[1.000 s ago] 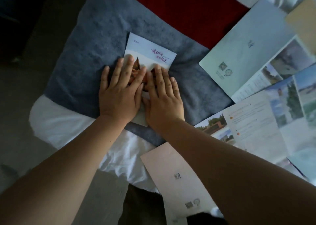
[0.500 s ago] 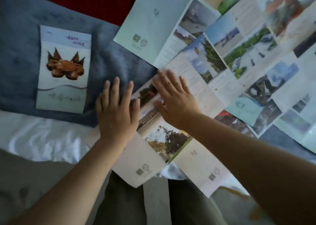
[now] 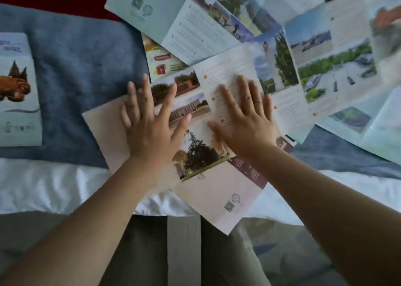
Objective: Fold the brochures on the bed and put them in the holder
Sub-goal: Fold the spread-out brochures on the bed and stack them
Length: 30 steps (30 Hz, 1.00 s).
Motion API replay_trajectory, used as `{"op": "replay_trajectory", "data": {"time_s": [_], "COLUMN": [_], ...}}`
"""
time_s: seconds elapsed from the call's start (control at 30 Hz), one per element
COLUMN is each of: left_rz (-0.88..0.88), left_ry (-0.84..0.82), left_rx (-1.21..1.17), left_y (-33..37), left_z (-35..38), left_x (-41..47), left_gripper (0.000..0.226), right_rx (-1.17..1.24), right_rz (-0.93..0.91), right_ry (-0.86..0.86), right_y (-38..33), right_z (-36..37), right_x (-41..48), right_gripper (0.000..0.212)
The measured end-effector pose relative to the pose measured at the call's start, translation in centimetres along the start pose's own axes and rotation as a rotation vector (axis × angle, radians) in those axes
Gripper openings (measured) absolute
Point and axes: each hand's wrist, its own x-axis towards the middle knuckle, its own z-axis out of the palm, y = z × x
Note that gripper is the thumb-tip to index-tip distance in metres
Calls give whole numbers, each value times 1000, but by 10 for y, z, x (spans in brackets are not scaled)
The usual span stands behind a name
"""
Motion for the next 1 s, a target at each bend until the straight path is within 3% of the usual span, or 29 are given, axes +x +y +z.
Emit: {"op": "replay_trajectory", "data": {"time_s": [0.1, 0.3, 0.5, 0.77, 1.0], "left_rz": [-28, -36, -67, -92, -233], "left_ry": [-20, -24, -16, -11, -11], "left_rx": [-15, 46, 5, 11, -97], "left_y": [4, 2, -3, -20, -66], "left_z": [-4, 7, 15, -3, -30], "left_x": [18, 6, -7, 10, 37], "left_gripper": [78, 102, 118, 121, 139], "right_rx": [100, 202, 101, -68, -28], "right_rz": [148, 252, 84, -189, -229], "right_ry": [-24, -45, 76, 157, 203], "right_y": [-3, -15, 18, 46, 13], "right_z": [2, 4, 0, -4, 2], "right_x": [-6, -10, -12, 3, 26], "right_gripper": [86, 88, 82, 80, 75]}}
